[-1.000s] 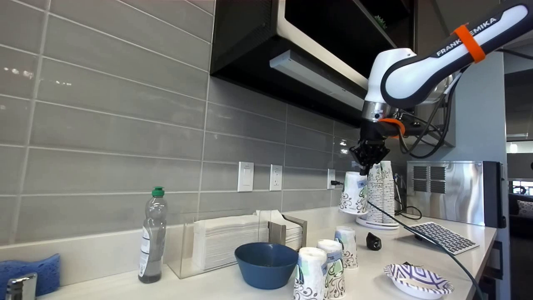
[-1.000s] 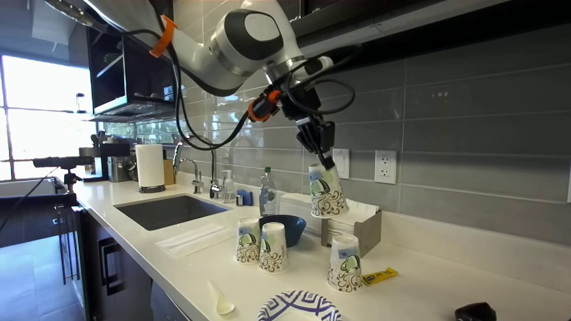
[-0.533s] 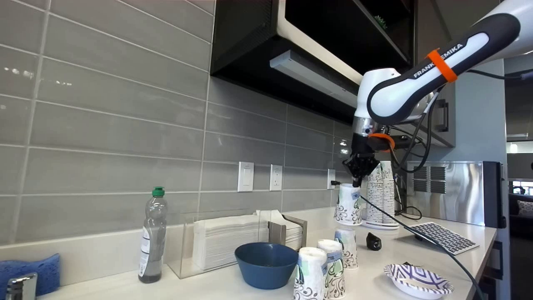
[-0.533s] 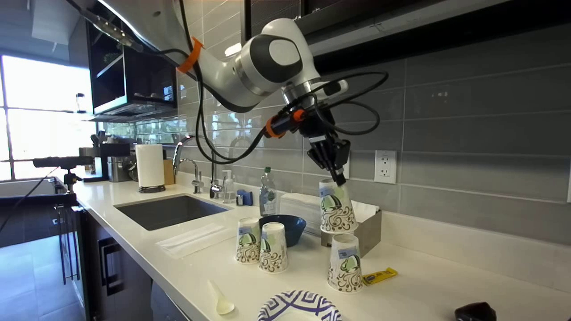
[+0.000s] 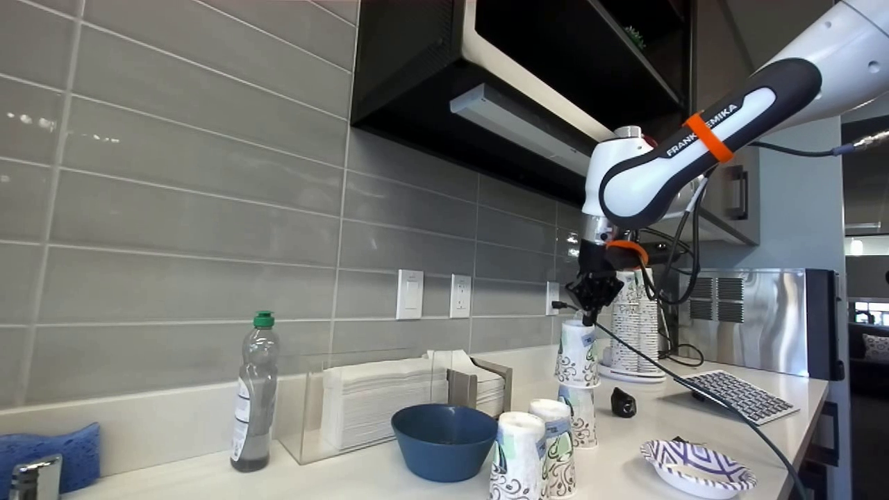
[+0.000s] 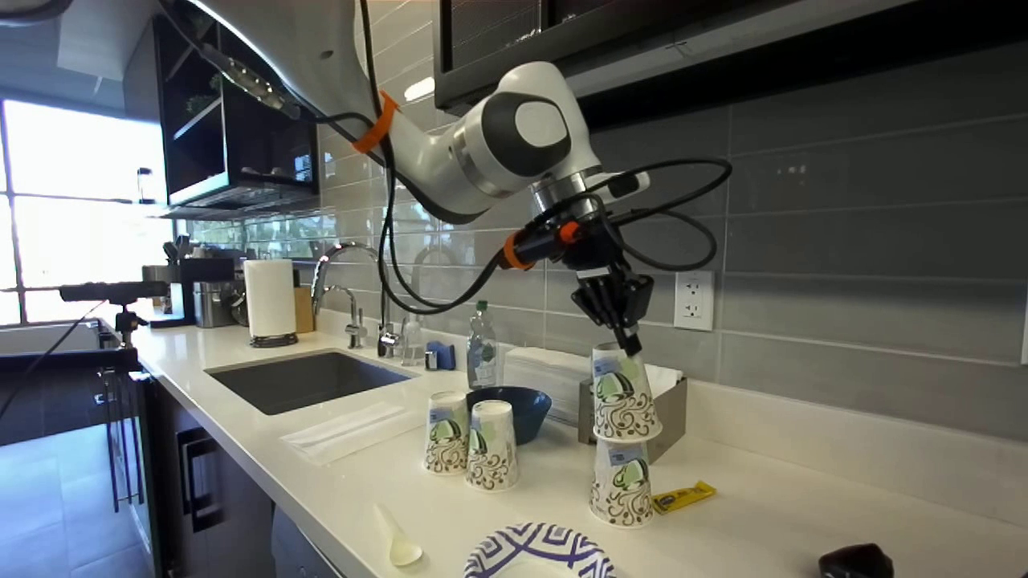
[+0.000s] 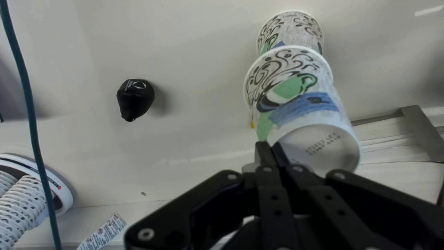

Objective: Put the second right cup on the first right cup, then put the second left cup on the first left cup

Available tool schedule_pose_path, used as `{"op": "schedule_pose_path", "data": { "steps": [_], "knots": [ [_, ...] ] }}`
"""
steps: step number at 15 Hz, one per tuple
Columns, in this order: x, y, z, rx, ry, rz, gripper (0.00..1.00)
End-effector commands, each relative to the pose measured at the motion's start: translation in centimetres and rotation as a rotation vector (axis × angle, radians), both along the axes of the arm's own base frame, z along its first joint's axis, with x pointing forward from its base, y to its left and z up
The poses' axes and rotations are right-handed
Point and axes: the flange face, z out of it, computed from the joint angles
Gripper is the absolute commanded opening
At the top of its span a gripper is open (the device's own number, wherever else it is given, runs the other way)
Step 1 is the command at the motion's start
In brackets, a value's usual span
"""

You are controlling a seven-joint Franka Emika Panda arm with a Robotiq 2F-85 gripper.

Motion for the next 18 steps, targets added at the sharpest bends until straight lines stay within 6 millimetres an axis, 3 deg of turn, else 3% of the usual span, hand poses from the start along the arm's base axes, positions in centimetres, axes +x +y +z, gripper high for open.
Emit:
{"op": "schedule_pose_path", "data": {
  "steps": [1, 9, 18],
  "knots": [
    [1.0, -0.7, -0.8, 0.002, 0.003, 0.02, 0.01],
    [1.6, -0.2, -4.2, 0.041, 0.035, 0.054, 0.01],
    [0.7, 3.3, -8.7, 0.139, 0.123, 0.127, 0.01]
  ]
}}
